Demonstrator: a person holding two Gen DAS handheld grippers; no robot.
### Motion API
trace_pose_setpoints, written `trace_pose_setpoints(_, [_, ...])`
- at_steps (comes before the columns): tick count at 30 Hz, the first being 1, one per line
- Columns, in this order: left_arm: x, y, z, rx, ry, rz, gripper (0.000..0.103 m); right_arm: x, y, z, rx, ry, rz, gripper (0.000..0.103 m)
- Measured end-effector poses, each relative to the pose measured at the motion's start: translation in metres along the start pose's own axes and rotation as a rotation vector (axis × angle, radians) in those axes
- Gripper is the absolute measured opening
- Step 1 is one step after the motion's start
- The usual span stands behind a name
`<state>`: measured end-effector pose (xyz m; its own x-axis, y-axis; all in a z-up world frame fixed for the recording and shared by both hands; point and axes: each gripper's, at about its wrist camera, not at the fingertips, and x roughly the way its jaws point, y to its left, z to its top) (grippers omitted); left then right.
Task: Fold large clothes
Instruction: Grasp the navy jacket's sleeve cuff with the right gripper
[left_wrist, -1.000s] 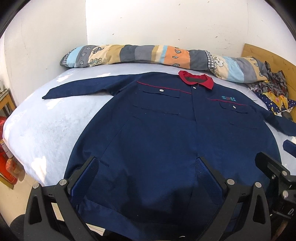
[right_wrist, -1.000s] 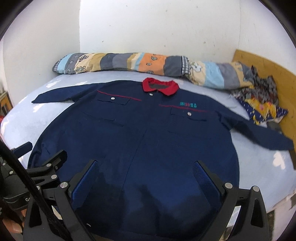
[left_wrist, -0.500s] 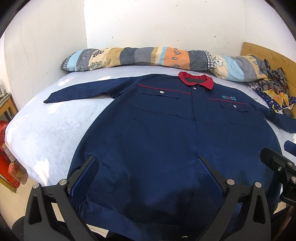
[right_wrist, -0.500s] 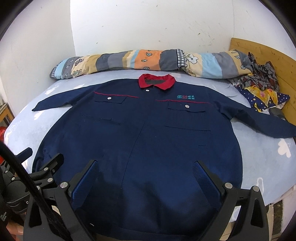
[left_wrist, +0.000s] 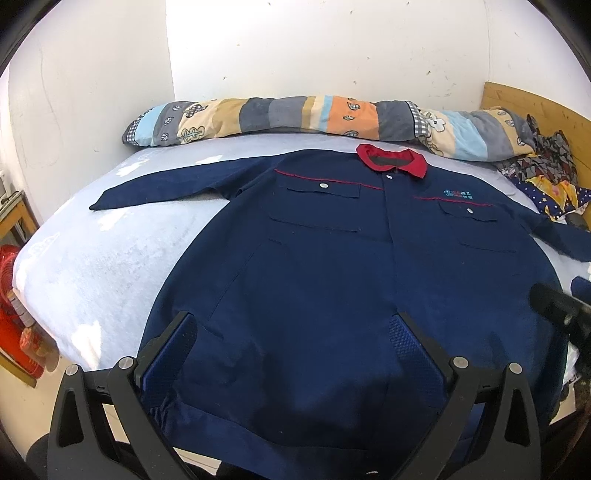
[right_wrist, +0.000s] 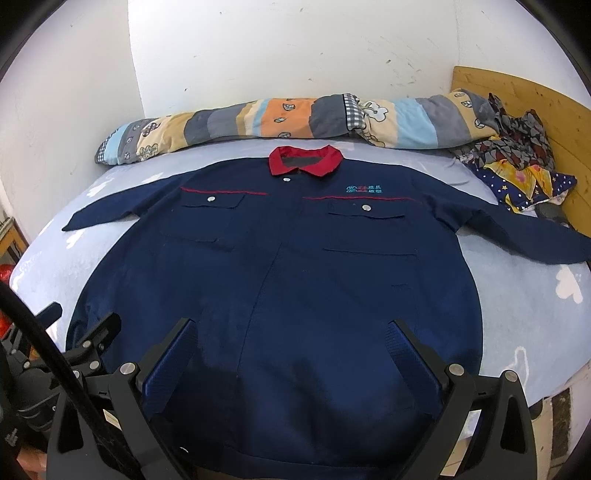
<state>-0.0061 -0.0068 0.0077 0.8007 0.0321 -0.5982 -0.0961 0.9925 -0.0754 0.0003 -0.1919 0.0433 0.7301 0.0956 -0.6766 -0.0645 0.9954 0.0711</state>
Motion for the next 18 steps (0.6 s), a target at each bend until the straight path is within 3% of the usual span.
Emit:
trace_pose_setpoints(3, [0.0, -0.001, 0.008, 0.013, 0.01, 0.009, 0.103, -0.007, -0.02, 0.008, 0.067, -0.02, 0.019, 0.103])
trace_pose_setpoints(8, [0.004, -0.01, 0.035, 0.061, 0.006, 0.02, 0.103, -0.027, -0.096, 0.027, 0.288, -0.077, 0.043, 0.103])
trace_pose_setpoints(14, [0.041, -0.051, 0.086, 0.174, 0.022, -0.073, 0.103, -0.066, -0.225, 0.033, 0.573, -0.181, 0.097, 0.103])
trace_pose_setpoints(17, [0.076, -0.067, 0.082, 0.188, 0.088, -0.121, 0.103, -0.082, -0.292, 0.032, 0.645, -0.202, 0.007, 0.098])
trace_pose_setpoints(18, [0.087, -0.07, 0.076, 0.19, 0.121, -0.106, 0.103, -0.086, -0.321, 0.029, 0.685, -0.208, -0.003, 0.092])
